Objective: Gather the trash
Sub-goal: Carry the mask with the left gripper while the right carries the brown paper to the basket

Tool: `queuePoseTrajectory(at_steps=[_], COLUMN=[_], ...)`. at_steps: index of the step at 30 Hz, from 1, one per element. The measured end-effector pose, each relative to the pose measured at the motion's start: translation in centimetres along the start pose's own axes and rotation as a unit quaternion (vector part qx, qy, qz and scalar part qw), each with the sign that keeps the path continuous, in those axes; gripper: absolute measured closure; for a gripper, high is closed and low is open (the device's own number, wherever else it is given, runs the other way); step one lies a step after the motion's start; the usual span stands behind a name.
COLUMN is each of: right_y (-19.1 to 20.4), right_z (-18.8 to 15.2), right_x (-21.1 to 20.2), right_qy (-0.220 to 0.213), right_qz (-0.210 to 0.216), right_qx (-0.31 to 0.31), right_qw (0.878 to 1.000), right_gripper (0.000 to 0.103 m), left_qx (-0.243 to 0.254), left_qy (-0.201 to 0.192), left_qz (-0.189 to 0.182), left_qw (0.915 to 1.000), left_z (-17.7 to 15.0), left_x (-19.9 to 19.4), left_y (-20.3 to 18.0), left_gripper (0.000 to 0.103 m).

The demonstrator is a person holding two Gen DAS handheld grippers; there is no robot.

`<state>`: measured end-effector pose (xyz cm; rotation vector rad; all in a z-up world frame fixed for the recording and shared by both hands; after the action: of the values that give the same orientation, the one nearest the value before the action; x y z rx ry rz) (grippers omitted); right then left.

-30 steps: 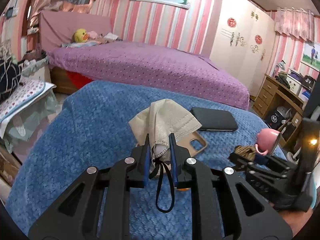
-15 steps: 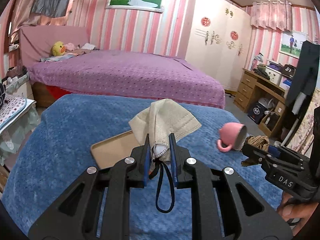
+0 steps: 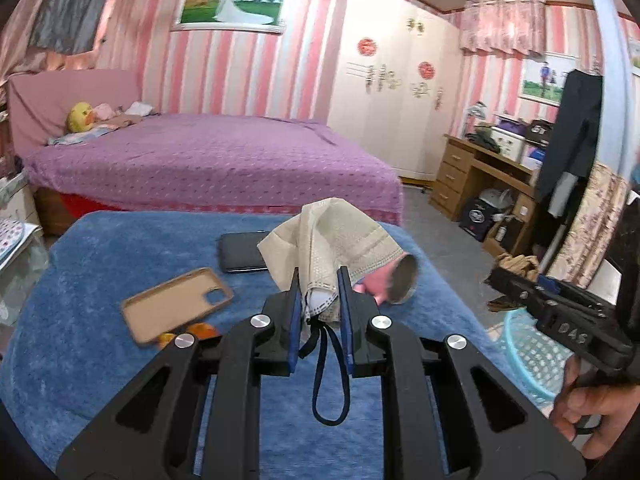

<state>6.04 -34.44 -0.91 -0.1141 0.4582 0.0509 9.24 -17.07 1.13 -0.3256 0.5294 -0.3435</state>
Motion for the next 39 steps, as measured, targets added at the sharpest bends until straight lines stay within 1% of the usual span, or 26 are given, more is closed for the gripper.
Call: queuePoseTrajectory(at_steps=[3,6,8,9,11,12,13,14,15,16,17,19,22,25,29,31,33,35,36,37,38,39], right_y=[-2.4,-4.8,-7.0,-7.9,-10.1,-11.4,-12.4,-13.4,-14.3,-14.8,-15.7,-16.9,-18.3,-19.5,-22.1,-23.2,-24.0,-24.4,-24.6,-24.8,-24.9,-24.8], right_z=[-0.8,-2.0,-2.9,-3.2,-4.0,-4.1,-4.1,-4.1,-3.9,-3.7,-3.5,-3.7,-4.6,-5.4,-6.6,-7.1,-7.4,-7.6,-7.6,-7.7,-7.6,-7.7], right_x=[-1.5,-2.8,-3.5,-4.0,-4.3,-4.8,-5.1,-5.6,-6.2,-6.6,-7.2,-7.8,-8.0,-8.3,-9.7,-10.6,-11.2,-11.7,-11.9,-12.0,-11.9,-12.0], right_qy=[-0.002,-0.002,0.003,0.001,0.022,0.022,0.020,0.018,0.006,-0.002,-0.012,-0.018,-0.010,-0.001,0.005,0.004,0.004,0.004,0.004,0.005,0.005,0.006], right_qz=[-0.019,-0.039,-0.053,-0.063,-0.088,-0.110,-0.123,-0.126,-0.121,-0.119,-0.124,-0.135,-0.146,-0.162,-0.194,-0.207,-0.218,-0.227,-0.233,-0.235,-0.234,-0.234], right_qx=[0.004,0.022,0.036,0.040,0.032,0.031,0.037,0.050,0.069,0.077,0.086,0.087,0.091,0.082,0.088,0.098,0.103,0.105,0.106,0.107,0.108,0.108], right_qw=[1.000,0.999,0.998,0.997,0.995,0.993,0.992,0.991,0.990,0.990,0.989,0.987,0.985,0.983,0.977,0.973,0.970,0.968,0.967,0.966,0.966,0.966], right_gripper=[0.062,0.062,0.062,0.062,0.061,0.061,0.061,0.061,0.061,0.061,0.061,0.061,0.061,0.061,0.061,0.061,0.061,0.061,0.061,0.061,0.061,0.061], left_qx=[0.005,0.020,0.030,0.030,0.032,0.032,0.028,0.024,0.020,0.015,0.012,0.022,0.035,0.053,0.062,0.071,0.080,0.083,0.084,0.086,0.088,0.090], left_qy=[0.006,0.010,0.023,0.027,0.031,0.034,0.037,0.041,0.058,0.069,0.072,0.081,0.096,0.108,0.133,0.154,0.163,0.177,0.185,0.191,0.186,0.178], left_qz=[-0.024,-0.049,-0.064,-0.076,-0.093,-0.100,-0.111,-0.117,-0.119,-0.130,-0.143,-0.152,-0.172,-0.184,-0.195,-0.203,-0.209,-0.220,-0.225,-0.228,-0.224,-0.217], left_qw=[0.9997,0.9985,0.9972,0.9963,0.9946,0.9939,0.9927,0.9920,0.9910,0.9889,0.9871,0.9848,0.9798,0.9755,0.9697,0.9643,0.9609,0.9558,0.9528,0.9507,0.9525,0.9556], left_z=[-1.1,-2.6,-3.8,-4.2,-4.8,-5.2,-5.6,-6.1,-7.0,-7.6,-8.1,-9.4,-11.4,-13.2,-15.1,-16.5,-17.4,-18.4,-18.9,-19.4,-19.6,-19.5], left_x=[0.3,0.8,1.4,1.5,1.9,2.2,2.5,2.9,3.8,4.3,4.5,5.2,5.8,6.4,7.6,8.4,9.0,9.4,9.6,9.8,10.0,10.1], left_y=[-2.7,-5.7,-7.5,-8.5,-10.1,-10.7,-11.6,-12.4,-13.3,-14.1,-15.2,-17.3,-20.3,-22.9,-25.0,-26.4,-27.6,-28.6,-29.0,-29.4,-29.6,-29.6], left_gripper=[0.088,0.088,0.088,0.088,0.088,0.088,0.088,0.088,0.088,0.088,0.088,0.088,0.088,0.088,0.088,0.088,0.088,0.088,0.086,0.081,0.075,0.056])
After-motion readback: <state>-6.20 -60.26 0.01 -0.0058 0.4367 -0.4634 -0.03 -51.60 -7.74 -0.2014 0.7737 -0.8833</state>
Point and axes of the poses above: each gripper's, at about its wrist camera, not at the fingertips, and x roughly the way its jaws point, y to its left, z to its top, the point moved 10 cm from there along x, roughly the way its jaws point, and after that the axes turned 15 degrees about -x, right-handed, at the moved point
